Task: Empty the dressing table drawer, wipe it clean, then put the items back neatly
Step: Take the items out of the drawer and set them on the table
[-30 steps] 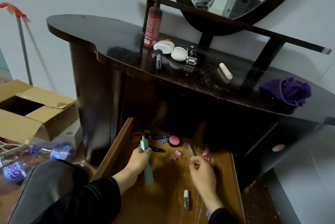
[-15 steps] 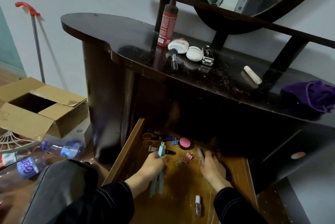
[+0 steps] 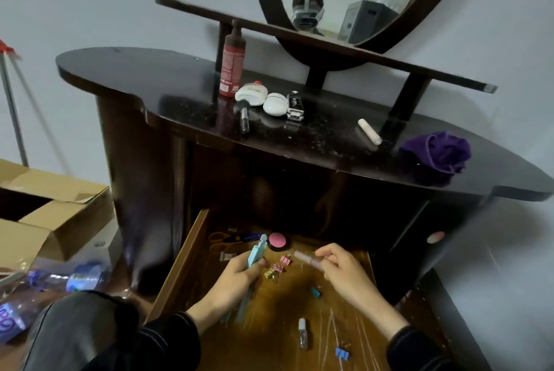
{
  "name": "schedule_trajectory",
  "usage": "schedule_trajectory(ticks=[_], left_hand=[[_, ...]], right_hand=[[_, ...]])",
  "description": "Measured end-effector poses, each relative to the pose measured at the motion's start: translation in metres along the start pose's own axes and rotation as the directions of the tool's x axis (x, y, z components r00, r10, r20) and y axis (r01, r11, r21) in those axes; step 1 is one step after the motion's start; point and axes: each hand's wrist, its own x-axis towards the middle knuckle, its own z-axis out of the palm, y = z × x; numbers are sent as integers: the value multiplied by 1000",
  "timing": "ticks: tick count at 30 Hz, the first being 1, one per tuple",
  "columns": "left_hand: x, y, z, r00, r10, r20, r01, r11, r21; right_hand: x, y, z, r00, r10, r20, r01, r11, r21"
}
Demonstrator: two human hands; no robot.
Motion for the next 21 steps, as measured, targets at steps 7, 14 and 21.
schedule_trajectory(ticks=[7, 14, 21], left_hand=[[-39, 115, -7, 929, 330, 170, -315, 943, -110], [9, 250, -23, 891, 451, 46, -441, 886, -143], [82, 270, -22, 966, 260, 15, -258, 964, -65]], right_hand=[[-47, -51, -72, 995, -76, -59, 88, 969, 231], [-57, -99, -118, 994, -89, -63, 107, 908, 406], [-49, -114, -154, 996, -68, -65, 92, 842, 531]])
